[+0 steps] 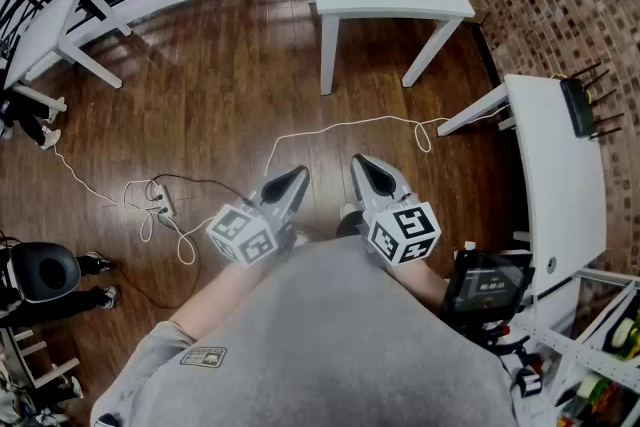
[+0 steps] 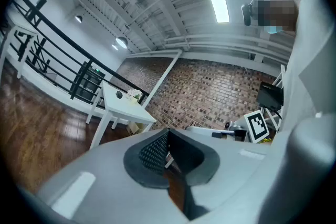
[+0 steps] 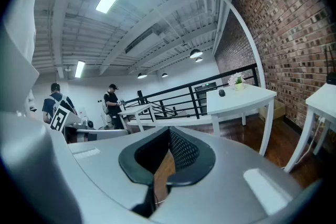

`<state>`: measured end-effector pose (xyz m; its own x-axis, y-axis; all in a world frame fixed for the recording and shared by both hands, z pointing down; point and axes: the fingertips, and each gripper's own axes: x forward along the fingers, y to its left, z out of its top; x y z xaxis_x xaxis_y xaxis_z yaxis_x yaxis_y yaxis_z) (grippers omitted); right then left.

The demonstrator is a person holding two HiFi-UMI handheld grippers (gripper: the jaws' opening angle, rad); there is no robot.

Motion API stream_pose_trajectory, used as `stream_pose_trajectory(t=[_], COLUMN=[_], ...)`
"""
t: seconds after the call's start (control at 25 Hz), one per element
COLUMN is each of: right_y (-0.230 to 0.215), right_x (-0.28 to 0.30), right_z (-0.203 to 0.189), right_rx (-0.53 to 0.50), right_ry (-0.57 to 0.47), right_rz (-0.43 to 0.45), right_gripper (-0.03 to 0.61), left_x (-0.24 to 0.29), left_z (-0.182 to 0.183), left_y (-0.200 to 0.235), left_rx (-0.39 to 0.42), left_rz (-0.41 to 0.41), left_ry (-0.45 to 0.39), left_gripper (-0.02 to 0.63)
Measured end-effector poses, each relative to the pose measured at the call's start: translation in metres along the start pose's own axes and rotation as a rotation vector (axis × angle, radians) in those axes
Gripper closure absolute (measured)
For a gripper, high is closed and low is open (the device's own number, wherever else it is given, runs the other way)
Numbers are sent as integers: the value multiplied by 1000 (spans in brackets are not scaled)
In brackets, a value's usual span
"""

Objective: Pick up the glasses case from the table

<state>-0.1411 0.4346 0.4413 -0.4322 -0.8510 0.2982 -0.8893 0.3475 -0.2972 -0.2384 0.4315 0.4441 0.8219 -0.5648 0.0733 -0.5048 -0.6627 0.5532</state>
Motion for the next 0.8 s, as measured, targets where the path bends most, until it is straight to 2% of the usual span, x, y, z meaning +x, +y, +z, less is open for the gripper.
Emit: stream_pose_trajectory(t=[0.28, 0.6, 0.8], right_y=[-18, -124, -175], right_x=[17, 53, 68], right_z=[22, 68, 88], right_rx=[7, 21, 13], right_ry=[-33, -34, -20], right_rz=[-21, 20, 30], right_gripper=[565, 565, 565], left_x=[26, 145, 193], left_z=[13, 43, 60], left_y=[13, 30, 39], left_rx=[-1, 33, 34], left_rz=[-18, 31, 68], left_ry=[8, 1, -10], left_gripper=[612, 612, 612])
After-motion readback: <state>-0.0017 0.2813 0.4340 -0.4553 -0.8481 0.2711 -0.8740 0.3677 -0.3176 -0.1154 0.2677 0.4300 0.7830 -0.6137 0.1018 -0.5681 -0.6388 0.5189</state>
